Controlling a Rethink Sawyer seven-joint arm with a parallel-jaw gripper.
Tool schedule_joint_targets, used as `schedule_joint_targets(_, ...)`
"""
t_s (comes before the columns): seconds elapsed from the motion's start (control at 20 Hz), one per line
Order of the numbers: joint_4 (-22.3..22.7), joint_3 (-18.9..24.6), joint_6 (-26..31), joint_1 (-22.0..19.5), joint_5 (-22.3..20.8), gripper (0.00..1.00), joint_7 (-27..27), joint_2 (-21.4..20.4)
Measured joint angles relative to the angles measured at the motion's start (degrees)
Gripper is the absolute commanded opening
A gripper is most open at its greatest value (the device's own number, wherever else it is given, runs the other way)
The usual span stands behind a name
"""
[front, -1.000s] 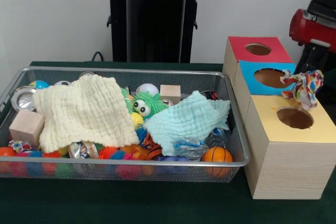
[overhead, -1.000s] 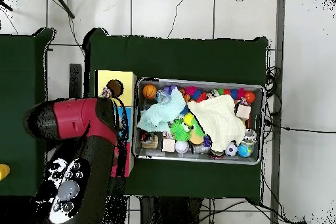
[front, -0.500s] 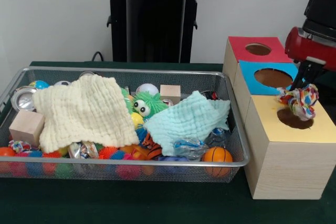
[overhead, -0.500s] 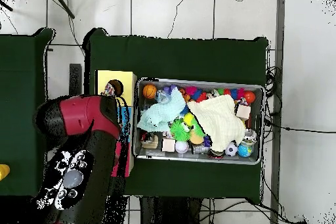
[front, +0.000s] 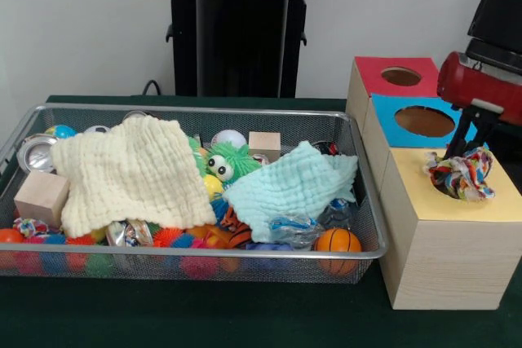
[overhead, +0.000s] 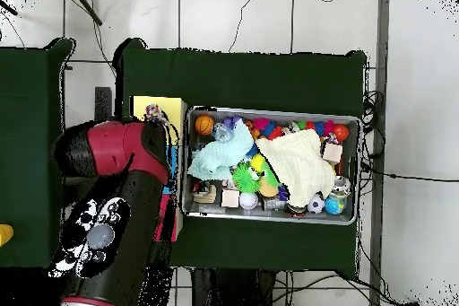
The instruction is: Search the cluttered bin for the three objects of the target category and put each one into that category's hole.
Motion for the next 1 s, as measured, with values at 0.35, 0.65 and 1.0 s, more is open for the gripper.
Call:
schedule_joint_targets(0.35,-0.87,-1.22,-0.21,0.00,1.36,0.00,0.00,1.77)
schedule_joint_targets(0.65,-0.31,-1.24,-0.23,0.06,4.97,0.00,0.97,3.24)
schedule_joint_targets(1.0,1.03,-1.76,-0.27,0.50,9.27,0.00,5.95,4.04)
